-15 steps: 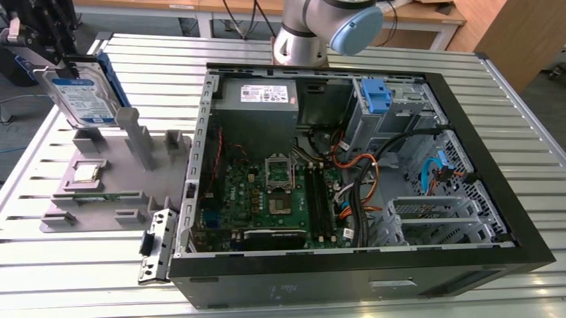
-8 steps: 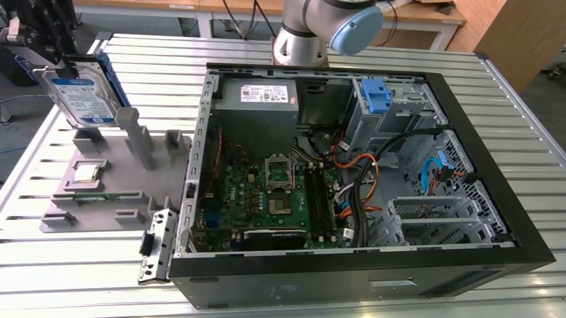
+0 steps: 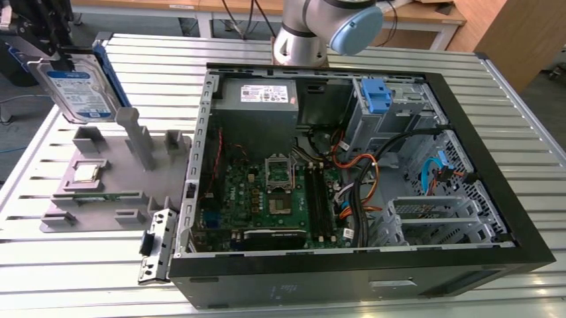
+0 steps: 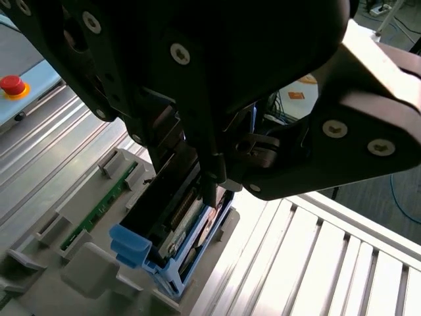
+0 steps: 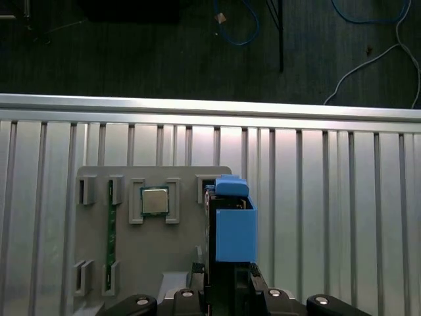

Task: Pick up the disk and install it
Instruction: 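Pick up the disk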

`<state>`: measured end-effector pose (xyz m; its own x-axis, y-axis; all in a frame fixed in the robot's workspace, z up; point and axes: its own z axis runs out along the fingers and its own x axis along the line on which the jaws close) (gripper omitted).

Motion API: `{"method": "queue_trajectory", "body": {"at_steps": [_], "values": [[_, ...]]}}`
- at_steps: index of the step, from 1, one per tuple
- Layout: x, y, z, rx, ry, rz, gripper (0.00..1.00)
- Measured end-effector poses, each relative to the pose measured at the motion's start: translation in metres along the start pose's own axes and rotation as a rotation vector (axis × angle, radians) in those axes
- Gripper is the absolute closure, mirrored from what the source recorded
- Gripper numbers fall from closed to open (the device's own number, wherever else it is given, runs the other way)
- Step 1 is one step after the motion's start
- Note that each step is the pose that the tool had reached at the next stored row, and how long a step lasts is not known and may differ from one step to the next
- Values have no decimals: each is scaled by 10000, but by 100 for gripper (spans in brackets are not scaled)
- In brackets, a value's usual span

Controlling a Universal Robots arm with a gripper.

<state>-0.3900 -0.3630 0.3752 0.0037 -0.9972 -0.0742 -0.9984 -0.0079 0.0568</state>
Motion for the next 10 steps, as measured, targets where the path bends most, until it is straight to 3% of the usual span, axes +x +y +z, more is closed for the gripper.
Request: {"method": "queue_trajectory", "body": {"at_steps": [5,10], "values": [[-9,7,-117,-1,0,0,65],[-20,16,-274,0,-1,0,65]]}}
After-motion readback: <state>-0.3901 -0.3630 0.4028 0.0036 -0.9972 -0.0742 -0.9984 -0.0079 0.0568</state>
